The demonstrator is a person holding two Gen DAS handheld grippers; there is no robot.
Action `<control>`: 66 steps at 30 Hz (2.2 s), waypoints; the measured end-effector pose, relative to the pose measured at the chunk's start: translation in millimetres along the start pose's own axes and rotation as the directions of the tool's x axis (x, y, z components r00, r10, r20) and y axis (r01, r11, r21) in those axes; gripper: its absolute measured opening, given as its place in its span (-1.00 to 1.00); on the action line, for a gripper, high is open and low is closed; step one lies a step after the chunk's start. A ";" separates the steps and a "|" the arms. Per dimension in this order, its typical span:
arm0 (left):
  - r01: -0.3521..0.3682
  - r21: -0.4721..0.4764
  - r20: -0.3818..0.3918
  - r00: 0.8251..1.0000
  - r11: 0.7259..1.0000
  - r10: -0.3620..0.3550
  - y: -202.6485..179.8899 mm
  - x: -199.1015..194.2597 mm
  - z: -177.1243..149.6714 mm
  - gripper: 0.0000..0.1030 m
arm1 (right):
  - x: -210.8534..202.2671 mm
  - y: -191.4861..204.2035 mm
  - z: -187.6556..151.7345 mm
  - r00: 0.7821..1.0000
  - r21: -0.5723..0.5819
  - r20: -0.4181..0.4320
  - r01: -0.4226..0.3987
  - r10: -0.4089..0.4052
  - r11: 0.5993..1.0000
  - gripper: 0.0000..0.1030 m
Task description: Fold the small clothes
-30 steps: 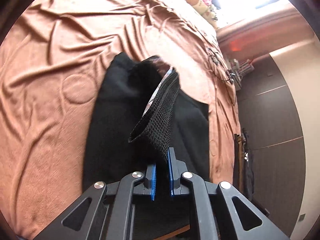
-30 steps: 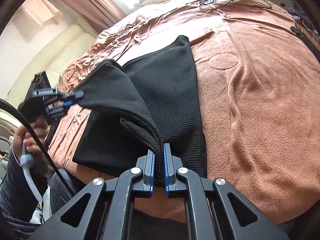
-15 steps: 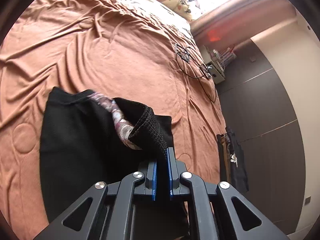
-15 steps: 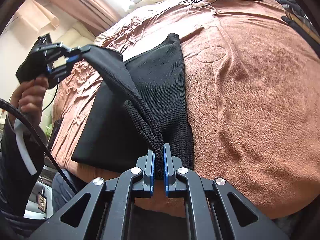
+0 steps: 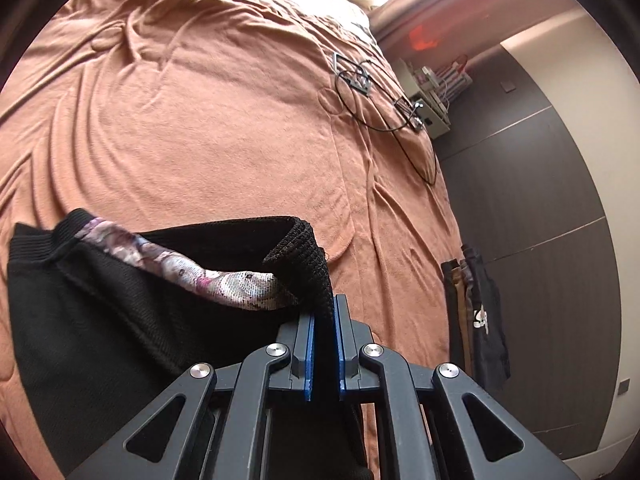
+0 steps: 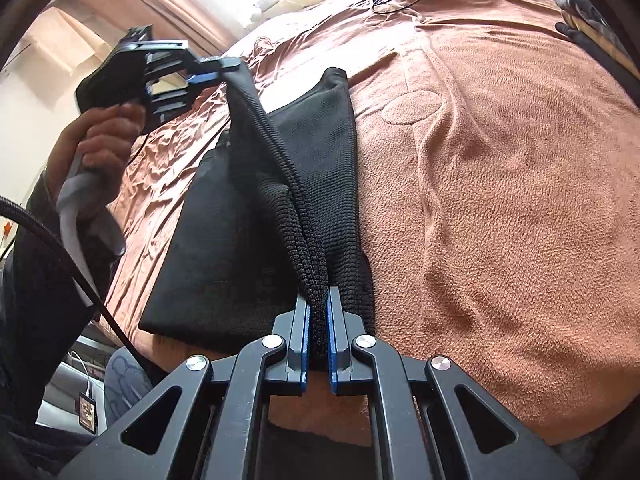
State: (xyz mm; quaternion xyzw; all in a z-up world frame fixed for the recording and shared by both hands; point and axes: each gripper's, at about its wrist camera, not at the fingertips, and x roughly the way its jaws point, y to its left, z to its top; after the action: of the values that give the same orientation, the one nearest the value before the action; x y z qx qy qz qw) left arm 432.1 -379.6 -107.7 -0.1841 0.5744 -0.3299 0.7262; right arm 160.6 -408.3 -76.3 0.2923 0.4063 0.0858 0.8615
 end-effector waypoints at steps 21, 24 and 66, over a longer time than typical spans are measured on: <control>-0.075 0.049 -0.020 0.997 0.996 0.076 19.2 14.1 0.5 -0.42 | 2.2 -2.1 -3.1 1.000 0.034 0.002 0.016 -0.016 0.999 -0.94; -0.108 0.045 -0.007 0.994 0.993 0.109 35.9 -3.5 -7.7 -0.24 | -0.1 0.6 -4.6 1.000 0.028 0.003 0.025 -0.025 0.999 -0.94; -0.146 -0.184 -0.055 0.989 0.972 0.139 168.8 -111.8 -197.8 -0.17 | 16.5 15.7 5.2 0.990 -0.001 -0.036 0.140 -0.140 0.990 -0.24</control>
State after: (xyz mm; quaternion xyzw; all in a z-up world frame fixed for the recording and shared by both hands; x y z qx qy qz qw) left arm 274.5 -159.7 -191.0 -0.2031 0.6297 -0.2252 0.7152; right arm 176.7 -391.4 -75.4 0.2624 0.4412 0.0300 0.8577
